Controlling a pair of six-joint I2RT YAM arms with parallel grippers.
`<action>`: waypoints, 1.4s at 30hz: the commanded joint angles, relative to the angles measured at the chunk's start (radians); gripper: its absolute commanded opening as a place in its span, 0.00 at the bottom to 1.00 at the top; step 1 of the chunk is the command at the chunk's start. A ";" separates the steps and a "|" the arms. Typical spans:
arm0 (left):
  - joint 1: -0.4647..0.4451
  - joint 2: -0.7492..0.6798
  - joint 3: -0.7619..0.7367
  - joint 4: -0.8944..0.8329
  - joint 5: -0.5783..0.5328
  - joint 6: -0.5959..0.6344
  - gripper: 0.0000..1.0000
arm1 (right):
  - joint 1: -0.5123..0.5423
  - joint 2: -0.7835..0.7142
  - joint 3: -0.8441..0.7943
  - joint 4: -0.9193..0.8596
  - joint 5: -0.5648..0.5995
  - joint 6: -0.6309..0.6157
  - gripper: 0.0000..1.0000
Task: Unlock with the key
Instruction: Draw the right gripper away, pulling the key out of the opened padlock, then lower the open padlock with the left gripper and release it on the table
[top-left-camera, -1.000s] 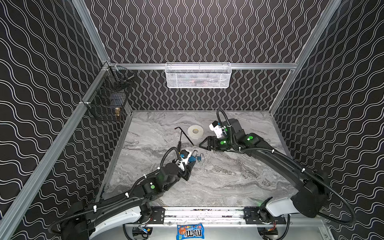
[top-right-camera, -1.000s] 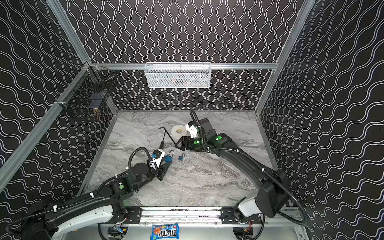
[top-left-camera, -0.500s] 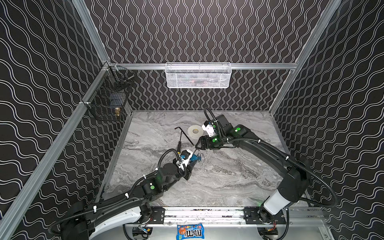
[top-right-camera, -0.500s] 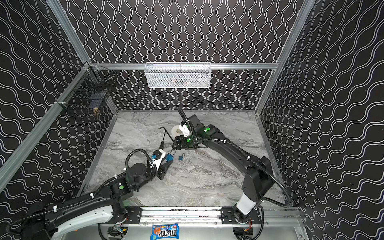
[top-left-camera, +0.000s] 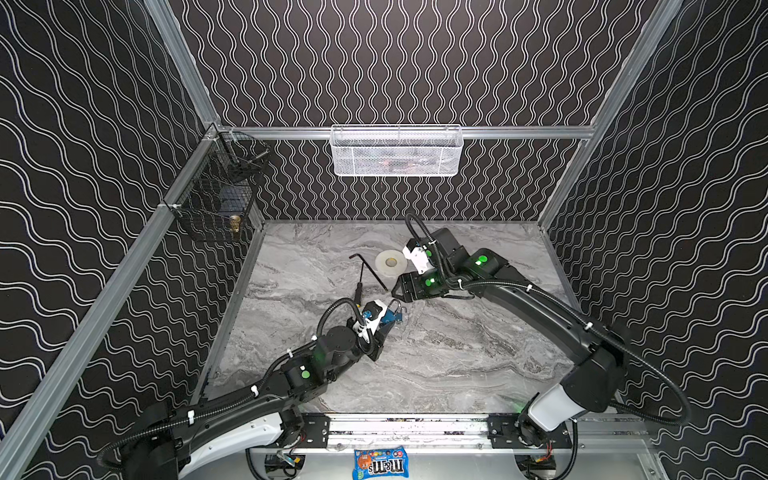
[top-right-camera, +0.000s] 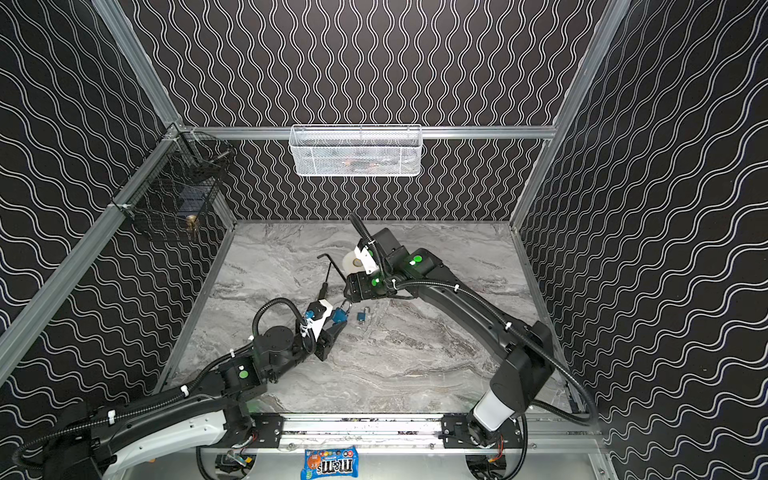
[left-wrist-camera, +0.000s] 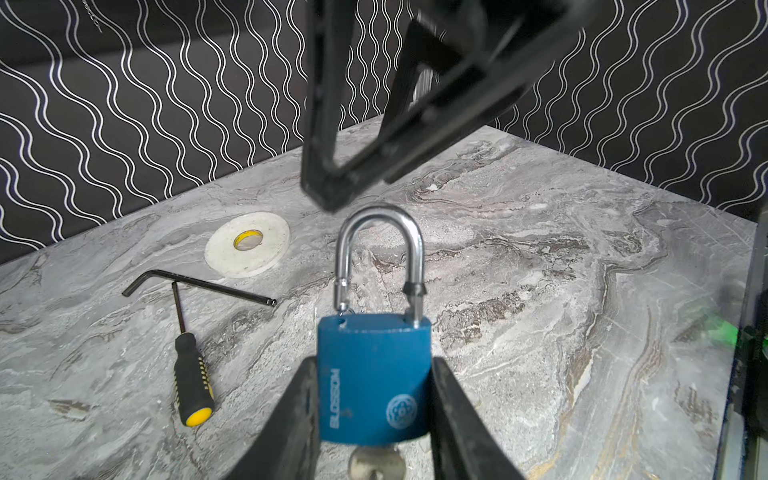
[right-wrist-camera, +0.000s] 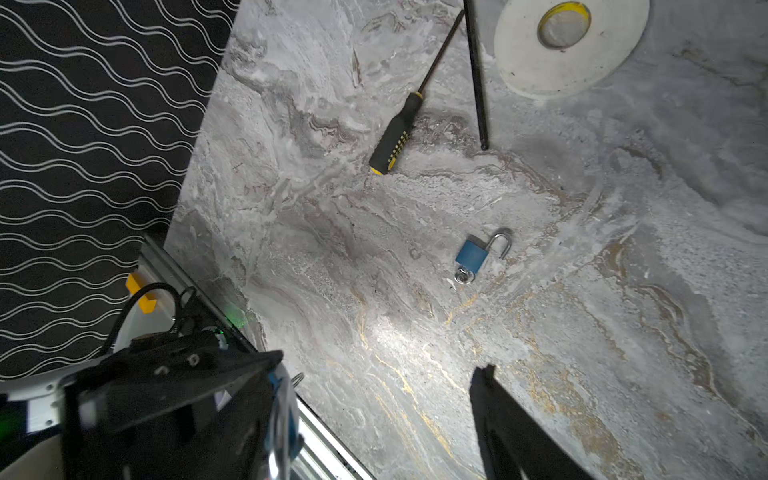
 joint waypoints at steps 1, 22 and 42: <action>0.001 -0.003 0.016 0.040 -0.003 0.026 0.00 | 0.001 0.018 0.016 -0.035 0.022 -0.032 0.77; 0.001 -0.001 0.021 0.023 0.005 0.038 0.00 | 0.036 0.054 0.088 -0.096 0.067 -0.055 0.77; 0.000 0.001 0.026 -0.058 -0.041 -0.031 0.00 | -0.026 -0.087 -0.124 -0.088 0.078 -0.054 0.78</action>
